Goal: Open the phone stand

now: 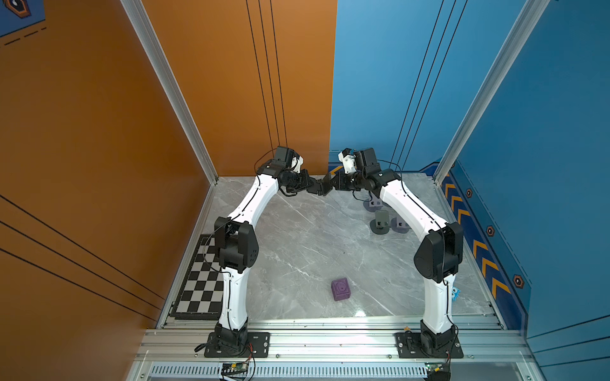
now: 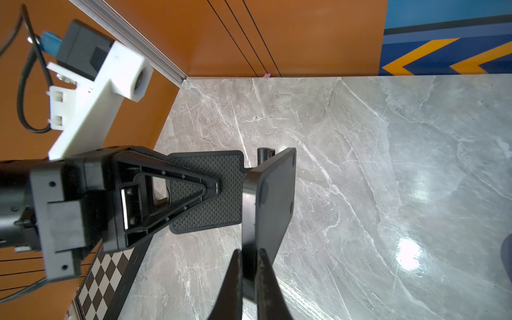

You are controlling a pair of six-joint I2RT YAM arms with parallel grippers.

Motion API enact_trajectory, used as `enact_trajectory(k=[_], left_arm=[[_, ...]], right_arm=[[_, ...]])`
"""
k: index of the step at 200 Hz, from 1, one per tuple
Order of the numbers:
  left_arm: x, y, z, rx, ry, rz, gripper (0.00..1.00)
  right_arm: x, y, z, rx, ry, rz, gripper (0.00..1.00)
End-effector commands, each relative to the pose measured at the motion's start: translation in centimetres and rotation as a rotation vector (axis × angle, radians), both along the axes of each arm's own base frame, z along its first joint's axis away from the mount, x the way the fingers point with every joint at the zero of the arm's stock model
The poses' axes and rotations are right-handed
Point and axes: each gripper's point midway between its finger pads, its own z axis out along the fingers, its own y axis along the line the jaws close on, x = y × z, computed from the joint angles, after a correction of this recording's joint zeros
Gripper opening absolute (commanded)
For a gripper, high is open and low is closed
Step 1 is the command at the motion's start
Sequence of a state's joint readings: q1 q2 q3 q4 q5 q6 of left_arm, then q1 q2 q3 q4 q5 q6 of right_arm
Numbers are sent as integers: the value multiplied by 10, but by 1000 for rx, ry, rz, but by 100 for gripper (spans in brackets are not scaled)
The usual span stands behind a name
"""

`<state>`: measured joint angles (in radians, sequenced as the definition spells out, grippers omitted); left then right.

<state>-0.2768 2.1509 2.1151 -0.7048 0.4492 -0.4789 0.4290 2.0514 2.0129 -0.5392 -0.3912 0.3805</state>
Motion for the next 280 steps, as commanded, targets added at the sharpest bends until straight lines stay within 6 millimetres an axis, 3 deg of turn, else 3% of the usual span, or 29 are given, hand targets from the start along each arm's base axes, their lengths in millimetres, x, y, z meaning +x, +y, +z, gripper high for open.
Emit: enact_trajectory(k=[1, 31, 49, 58, 73, 90, 158, 189, 193, 225, 234, 266, 280], left_arm=[[-1, -2, 13, -28, -18, -10, 5], [-2, -2, 14, -18, -26, -12, 3], [-4, -1, 12, -1, -31, -17, 2], [-5, 0, 10, 11, -34, -17, 2], [-7, 1, 9, 41, -47, -19, 2], [-9, 7, 7, 76, -54, -5, 1], [-20, 3, 13, 143, -105, -38, 2], [-27, -4, 17, 180, -131, -54, 2], [-28, -6, 18, 184, -136, -58, 2], [-36, -16, 26, 200, -166, -86, 2], [-39, -17, 29, 205, -175, -92, 2], [-52, -17, 38, 213, -196, -107, 2], [-57, -12, 41, 213, -199, -106, 2]], right_arm=[[-2, -5, 31, 34, -56, -7, 0], [-1, -5, 29, 36, -46, -12, 0], [-2, -5, 29, 30, -37, -16, 28], [-1, -5, 28, 26, -32, -18, 38], [-1, -8, 27, 4, -19, -26, 47], [-4, -12, 26, -18, -13, -43, 50], [-12, -10, 1, -113, 45, -34, 43], [-17, -6, 0, -131, 50, -30, 42], [-14, -4, -16, -146, 77, -29, 42], [-15, 0, -39, -182, 123, -31, 37], [-14, -1, -47, -193, 136, -33, 34], [-10, -7, -57, -200, 158, -49, 0], [-9, -12, -60, -195, 167, -53, 0]])
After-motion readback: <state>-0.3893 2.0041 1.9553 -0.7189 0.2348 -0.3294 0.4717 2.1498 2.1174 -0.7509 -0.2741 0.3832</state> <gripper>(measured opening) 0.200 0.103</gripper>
